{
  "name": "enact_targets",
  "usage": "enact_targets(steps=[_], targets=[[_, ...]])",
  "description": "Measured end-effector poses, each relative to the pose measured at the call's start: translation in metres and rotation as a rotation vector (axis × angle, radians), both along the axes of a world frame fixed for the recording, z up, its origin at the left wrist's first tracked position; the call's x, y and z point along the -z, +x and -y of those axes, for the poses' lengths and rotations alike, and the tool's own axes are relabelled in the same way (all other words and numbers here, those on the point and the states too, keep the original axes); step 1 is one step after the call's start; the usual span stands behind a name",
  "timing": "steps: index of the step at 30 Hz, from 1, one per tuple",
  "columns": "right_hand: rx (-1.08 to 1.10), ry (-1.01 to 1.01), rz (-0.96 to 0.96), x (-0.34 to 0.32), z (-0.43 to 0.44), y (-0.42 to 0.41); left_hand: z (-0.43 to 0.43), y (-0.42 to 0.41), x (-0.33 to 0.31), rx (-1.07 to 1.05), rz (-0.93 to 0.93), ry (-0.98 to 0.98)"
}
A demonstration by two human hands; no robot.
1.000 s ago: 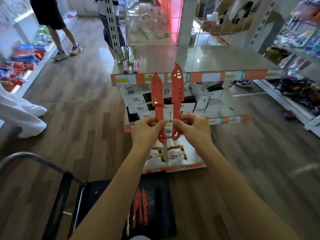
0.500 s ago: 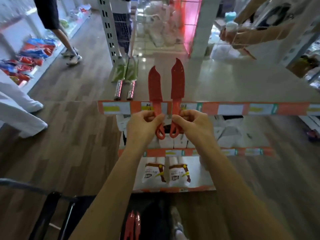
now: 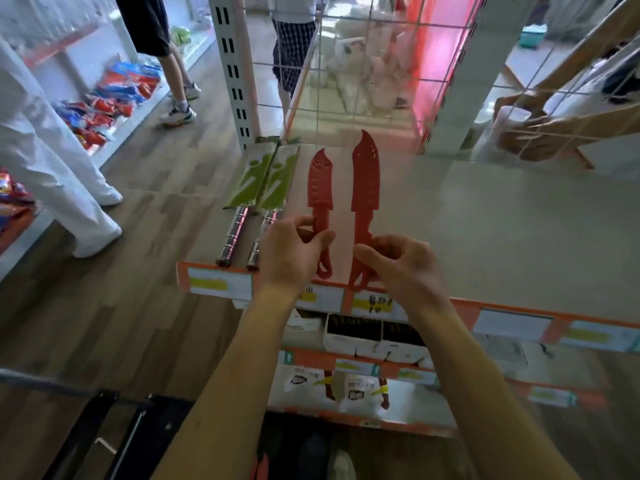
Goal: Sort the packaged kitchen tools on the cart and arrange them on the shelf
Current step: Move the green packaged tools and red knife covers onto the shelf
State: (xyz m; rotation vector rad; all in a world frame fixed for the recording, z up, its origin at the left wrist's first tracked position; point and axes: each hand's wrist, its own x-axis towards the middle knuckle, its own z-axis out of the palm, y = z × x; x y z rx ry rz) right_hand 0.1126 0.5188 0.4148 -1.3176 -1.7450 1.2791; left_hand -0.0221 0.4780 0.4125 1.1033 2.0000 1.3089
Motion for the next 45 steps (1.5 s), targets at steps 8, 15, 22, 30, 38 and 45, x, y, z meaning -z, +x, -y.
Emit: enact_targets(steps=[8,15,22,30,38,45], targets=[[0.04,-0.053,-0.035,0.004,-0.019,-0.007,-0.012,0.0,0.005,-0.008,0.016,-0.003],[0.061,-0.129,-0.021,0.009,-0.025,-0.011,-0.015,0.004,0.0,0.008,-0.112,-0.029],[0.063,-0.115,0.075,0.009,-0.024,-0.012,-0.014,0.002,0.006,0.035,-0.312,-0.095],[0.092,-0.054,0.142,0.006,-0.02,-0.011,-0.009,-0.003,0.007,0.067,-0.386,-0.16],[0.094,0.294,0.405,0.002,-0.016,-0.001,-0.008,-0.001,0.006,0.075,-0.391,-0.138],[0.011,0.43,0.549,-0.002,-0.012,-0.008,-0.007,0.0,0.005,0.087,-0.383,-0.138]])
